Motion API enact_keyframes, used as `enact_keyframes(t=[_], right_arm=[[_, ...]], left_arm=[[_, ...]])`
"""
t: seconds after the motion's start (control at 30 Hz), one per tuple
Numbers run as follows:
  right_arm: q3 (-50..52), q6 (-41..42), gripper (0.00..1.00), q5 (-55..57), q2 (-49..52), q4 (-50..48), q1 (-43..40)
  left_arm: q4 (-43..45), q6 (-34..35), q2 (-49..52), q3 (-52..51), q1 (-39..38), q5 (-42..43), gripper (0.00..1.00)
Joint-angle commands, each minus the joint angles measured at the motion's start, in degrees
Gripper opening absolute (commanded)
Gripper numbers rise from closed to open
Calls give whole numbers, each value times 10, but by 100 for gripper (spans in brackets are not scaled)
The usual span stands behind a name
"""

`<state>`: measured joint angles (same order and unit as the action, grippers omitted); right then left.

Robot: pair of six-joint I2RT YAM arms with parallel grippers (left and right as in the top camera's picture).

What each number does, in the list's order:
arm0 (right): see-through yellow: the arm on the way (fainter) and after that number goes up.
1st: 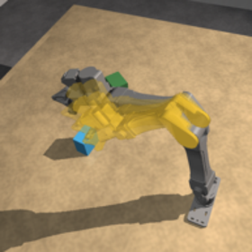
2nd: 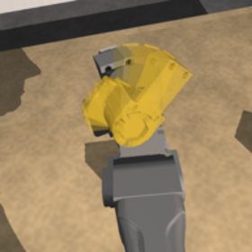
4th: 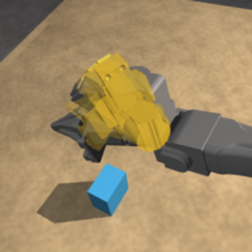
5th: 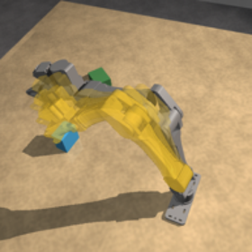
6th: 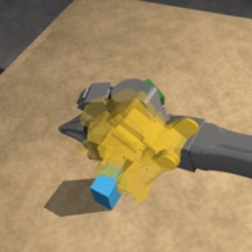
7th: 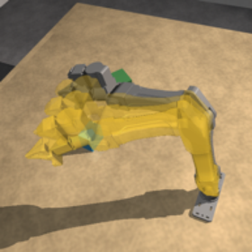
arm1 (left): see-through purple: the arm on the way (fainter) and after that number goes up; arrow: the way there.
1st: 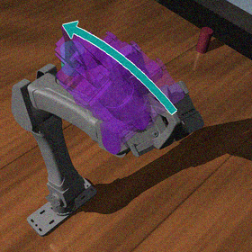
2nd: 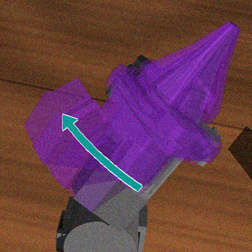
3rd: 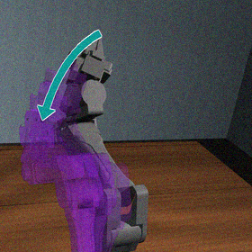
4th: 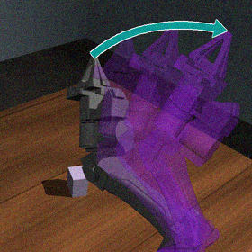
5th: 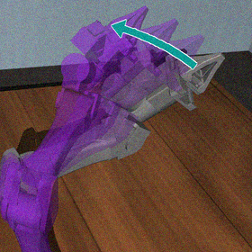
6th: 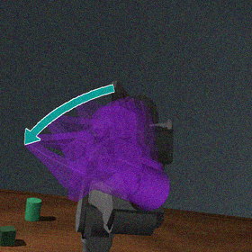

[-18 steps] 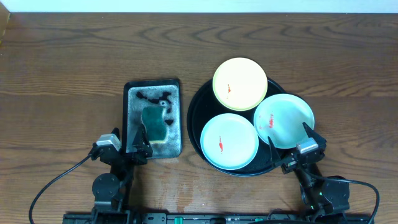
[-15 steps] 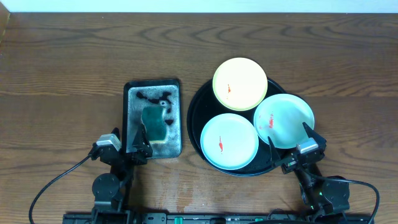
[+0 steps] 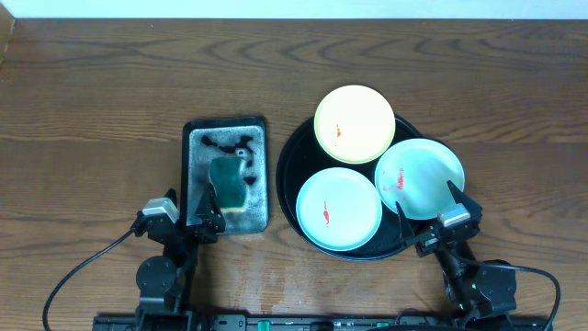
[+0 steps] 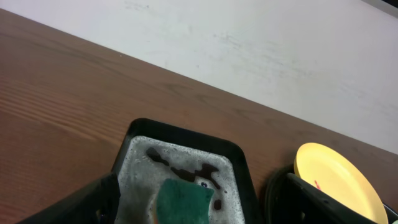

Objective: Clean dirty plates on tray and stack at the side

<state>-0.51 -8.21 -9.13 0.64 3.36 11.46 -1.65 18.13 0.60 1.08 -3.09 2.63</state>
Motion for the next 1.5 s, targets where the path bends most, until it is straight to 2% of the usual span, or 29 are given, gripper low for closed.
enact_keyframes(t=[0.0, 0.43, 0.63, 0.8, 0.93, 1.07, 1.17, 1.27, 1.47], right_arm=[[2, -7, 99, 3, -3, 1, -5], [2, -7, 99, 3, -3, 1, -5], [2, -7, 99, 1, -3, -5, -5], [2, 0, 99, -13, -3, -16, -5], [-14, 48, 99, -50, -3, -32, -5], [-66, 50, 99, -76, 12, -7, -5], [-142, 43, 99, -74, 60, 31, -5], [-237, 38, 99, -78, 144, 87, -5], [-473, 33, 99, -98, 375, 272, -5]], left_arm=[[-21, -5, -2, -9, 3, -7, 83], [-22, -5, -2, -9, 3, -6, 83], [-15, 6, 4, -9, 3, 34, 83], [4, 5, 4, -5, 3, 99, 83], [9, 5, 4, 26, 3, 104, 83], [3, -1, 24, 84, 3, 104, 83], [-44, -1, 73, 156, 3, 105, 83], [-133, -6, 153, 267, 3, 105, 83], [-372, -5, 359, 511, 3, 120, 83]])
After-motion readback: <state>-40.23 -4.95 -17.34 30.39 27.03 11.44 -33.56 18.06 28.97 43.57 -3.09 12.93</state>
